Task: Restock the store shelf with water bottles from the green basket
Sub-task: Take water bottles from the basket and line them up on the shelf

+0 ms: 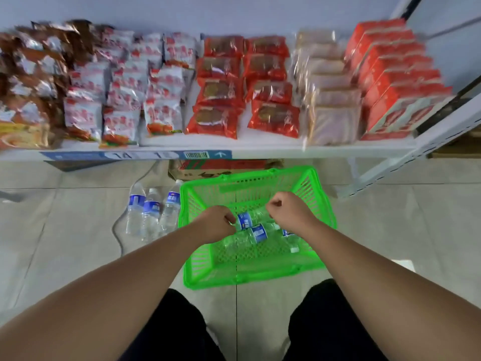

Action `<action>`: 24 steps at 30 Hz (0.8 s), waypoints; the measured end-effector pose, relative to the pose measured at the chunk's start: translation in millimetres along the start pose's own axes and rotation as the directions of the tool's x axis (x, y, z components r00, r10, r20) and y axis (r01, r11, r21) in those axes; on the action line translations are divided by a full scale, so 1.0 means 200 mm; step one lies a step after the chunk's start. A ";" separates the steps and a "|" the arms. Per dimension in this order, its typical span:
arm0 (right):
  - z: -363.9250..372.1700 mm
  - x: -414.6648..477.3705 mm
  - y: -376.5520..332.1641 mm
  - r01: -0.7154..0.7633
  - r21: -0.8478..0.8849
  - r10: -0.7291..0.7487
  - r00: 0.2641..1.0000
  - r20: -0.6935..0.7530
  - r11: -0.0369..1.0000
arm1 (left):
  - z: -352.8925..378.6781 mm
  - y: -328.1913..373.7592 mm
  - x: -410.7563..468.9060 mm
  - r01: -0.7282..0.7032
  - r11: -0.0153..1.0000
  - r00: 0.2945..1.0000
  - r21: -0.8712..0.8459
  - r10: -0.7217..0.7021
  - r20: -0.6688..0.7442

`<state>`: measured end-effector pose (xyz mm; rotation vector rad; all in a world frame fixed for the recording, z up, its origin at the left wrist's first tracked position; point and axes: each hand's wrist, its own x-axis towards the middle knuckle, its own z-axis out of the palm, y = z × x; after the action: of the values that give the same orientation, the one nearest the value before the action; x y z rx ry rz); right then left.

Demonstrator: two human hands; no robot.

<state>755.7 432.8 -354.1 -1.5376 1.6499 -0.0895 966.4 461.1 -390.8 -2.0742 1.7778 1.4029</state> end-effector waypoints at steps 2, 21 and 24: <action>0.16 0.11 0.15 -0.013 0.030 0.013 1.000 -0.003 0.999 | 0.19 -0.13 0.15 0.015 0.999 0.998 0.046 -0.017 0.059; 0.47 0.40 0.53 -0.025 0.142 0.015 0.997 0.076 0.989 | 0.89 -0.58 0.82 0.106 0.938 0.978 0.331 -0.159 0.137; 0.44 0.39 0.56 -0.034 0.094 0.025 0.995 0.100 0.995 | 0.95 -0.59 0.87 0.095 0.912 0.983 0.398 -0.148 0.105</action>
<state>731.6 437.1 -514.7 -1.4233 1.5681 -0.0743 937.2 479.6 -672.4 -1.8019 1.6765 1.0213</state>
